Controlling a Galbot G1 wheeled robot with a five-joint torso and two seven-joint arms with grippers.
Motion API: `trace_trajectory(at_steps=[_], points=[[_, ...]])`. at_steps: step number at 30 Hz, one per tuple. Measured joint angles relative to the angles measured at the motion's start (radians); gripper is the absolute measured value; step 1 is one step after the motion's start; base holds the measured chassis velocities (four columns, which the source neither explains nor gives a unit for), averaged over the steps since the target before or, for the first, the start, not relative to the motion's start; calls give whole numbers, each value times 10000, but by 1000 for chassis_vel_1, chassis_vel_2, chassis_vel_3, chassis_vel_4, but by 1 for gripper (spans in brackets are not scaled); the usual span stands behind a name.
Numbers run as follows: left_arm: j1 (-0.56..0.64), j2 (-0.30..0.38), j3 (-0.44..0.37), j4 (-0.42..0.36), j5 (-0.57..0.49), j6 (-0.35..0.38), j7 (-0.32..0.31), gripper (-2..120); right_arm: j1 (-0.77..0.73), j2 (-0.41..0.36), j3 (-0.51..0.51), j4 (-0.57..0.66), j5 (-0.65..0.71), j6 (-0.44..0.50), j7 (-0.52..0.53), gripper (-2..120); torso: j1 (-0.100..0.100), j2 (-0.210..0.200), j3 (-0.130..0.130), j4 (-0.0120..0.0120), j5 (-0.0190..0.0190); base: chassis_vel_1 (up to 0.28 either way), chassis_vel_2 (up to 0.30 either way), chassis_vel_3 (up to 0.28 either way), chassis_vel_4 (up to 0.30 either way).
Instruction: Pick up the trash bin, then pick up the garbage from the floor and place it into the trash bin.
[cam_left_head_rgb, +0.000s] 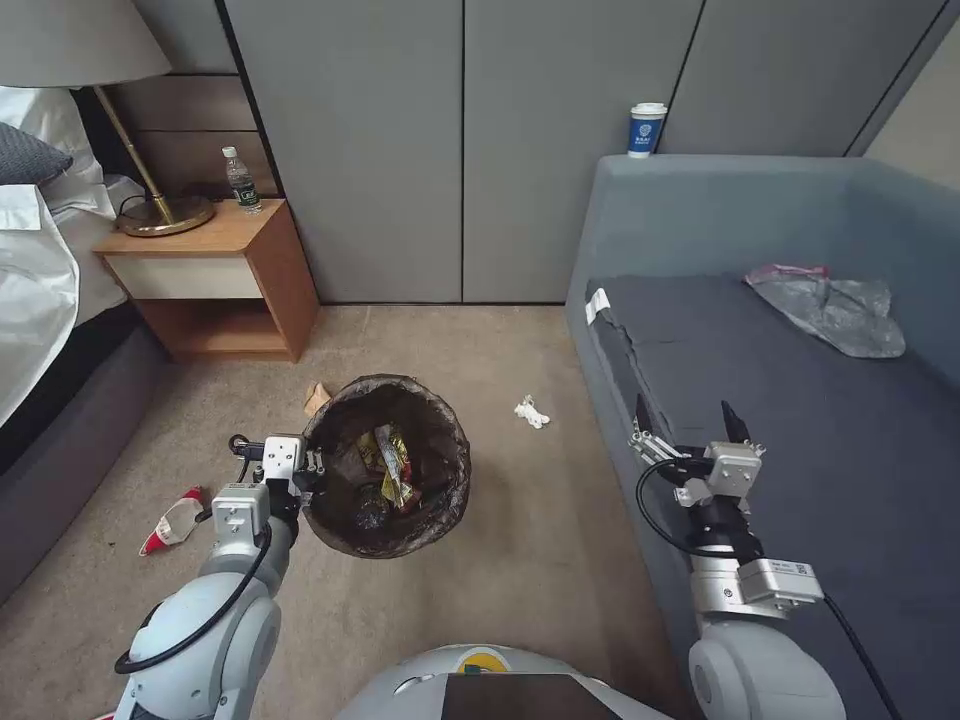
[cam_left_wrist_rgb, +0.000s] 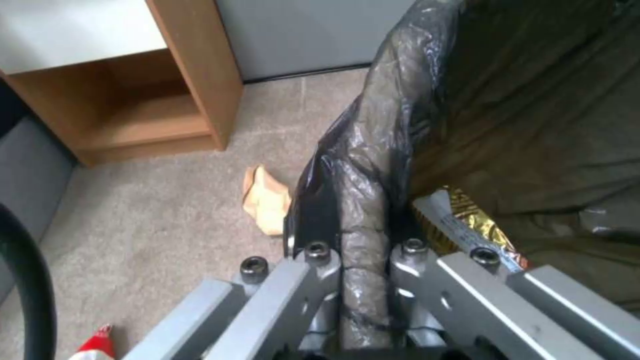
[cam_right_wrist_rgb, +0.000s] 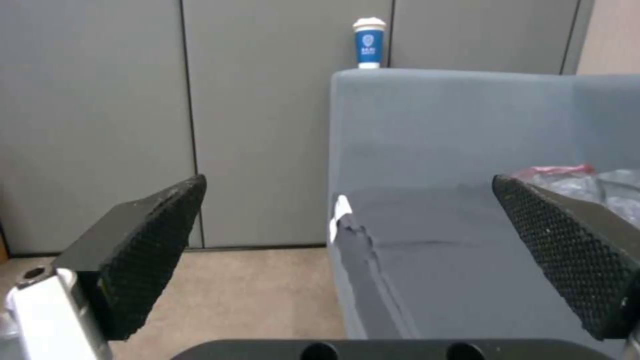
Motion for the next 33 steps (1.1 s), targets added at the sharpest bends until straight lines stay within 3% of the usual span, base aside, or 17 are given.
trace_trajectory(at_steps=[33], points=[[86,-48,4,-108,47,-24,13,2,136,-102,-203,-142,40,-123,98,100,0,0,-1,0,1,-105,99,102,-97]])
